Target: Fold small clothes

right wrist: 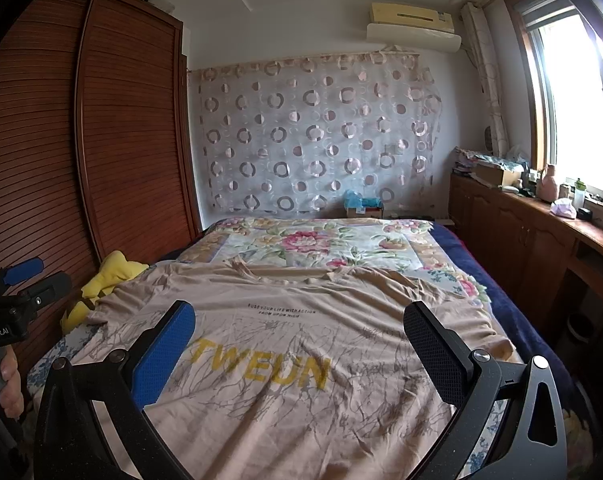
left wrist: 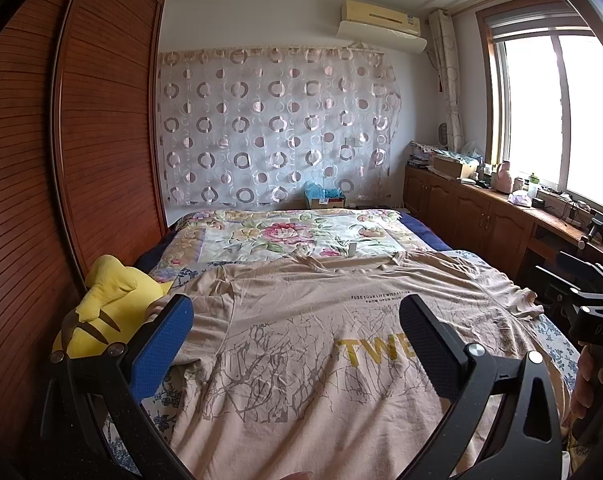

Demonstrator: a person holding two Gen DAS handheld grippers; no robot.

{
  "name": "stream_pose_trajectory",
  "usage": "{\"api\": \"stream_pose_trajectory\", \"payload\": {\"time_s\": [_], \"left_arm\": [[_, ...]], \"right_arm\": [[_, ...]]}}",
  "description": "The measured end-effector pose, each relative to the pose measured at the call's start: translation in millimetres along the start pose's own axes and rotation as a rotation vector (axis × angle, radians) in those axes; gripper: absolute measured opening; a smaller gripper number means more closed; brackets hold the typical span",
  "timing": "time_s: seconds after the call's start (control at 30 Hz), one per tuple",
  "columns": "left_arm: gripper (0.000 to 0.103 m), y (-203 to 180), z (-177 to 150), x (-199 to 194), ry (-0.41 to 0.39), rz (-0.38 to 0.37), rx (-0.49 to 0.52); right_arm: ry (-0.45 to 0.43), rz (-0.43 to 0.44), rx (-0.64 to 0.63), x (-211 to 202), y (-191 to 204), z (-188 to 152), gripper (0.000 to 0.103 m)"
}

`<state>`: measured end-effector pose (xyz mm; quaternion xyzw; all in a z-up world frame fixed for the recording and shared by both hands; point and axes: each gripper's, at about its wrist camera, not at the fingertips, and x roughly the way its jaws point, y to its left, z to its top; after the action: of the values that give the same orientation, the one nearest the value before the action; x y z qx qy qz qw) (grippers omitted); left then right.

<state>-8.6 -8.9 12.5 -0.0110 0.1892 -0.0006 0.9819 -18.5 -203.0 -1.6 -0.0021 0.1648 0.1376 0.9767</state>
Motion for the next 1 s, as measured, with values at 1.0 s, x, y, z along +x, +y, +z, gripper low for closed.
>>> {"api": "stream_pose_trajectory", "payload": {"time_s": [1.0], "left_arm": [[0.102,101.5,-47.1,55.4,0.211,0.058,-0.007]], "right_arm": [[0.105,0.121,-0.091,41.5,11.3,2.6,0.103]]}}
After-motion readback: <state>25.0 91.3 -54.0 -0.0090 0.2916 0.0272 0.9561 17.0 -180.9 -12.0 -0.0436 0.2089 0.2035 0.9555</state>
